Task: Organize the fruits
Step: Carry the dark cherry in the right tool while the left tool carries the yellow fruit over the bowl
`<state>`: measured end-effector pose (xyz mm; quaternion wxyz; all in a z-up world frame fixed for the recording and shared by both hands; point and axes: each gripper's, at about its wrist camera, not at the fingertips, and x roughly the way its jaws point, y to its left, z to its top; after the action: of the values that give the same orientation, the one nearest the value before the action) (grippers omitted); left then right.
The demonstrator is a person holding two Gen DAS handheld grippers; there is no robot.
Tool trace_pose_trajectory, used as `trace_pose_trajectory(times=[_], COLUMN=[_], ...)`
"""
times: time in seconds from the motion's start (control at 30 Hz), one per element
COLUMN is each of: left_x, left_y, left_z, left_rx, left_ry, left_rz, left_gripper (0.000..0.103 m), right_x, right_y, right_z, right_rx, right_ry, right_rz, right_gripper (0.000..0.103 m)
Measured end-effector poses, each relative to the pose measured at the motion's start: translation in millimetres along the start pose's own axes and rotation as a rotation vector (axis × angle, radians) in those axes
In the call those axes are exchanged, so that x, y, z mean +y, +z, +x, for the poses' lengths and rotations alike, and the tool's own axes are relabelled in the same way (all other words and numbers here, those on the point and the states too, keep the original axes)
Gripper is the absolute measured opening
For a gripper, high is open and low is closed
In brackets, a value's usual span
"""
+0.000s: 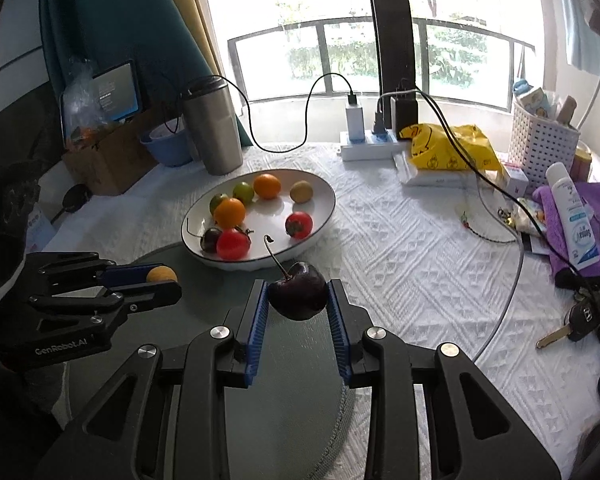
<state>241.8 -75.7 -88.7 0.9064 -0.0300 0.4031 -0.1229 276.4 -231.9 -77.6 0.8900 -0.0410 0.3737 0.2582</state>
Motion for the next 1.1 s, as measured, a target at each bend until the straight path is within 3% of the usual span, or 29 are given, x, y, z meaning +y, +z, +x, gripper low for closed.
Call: trace_pose_trajectory(times=[0.47, 1.1], left_x=[11, 27], left_y=[25, 59], left_z=[7, 54], left_rx=[-0.025, -0.02], left_ry=[0.002, -0.008], left_rz=[-0.008, -0.036], left_gripper=[0.025, 0.025], right_x=[-5, -19], right_y=[24, 49], right_z=[13, 61], right_rx=[-0.002, 0.043], right_ry=[0.003, 0.034], right_rz=[-0.019, -0.022], right_gripper=[0.032, 0.032])
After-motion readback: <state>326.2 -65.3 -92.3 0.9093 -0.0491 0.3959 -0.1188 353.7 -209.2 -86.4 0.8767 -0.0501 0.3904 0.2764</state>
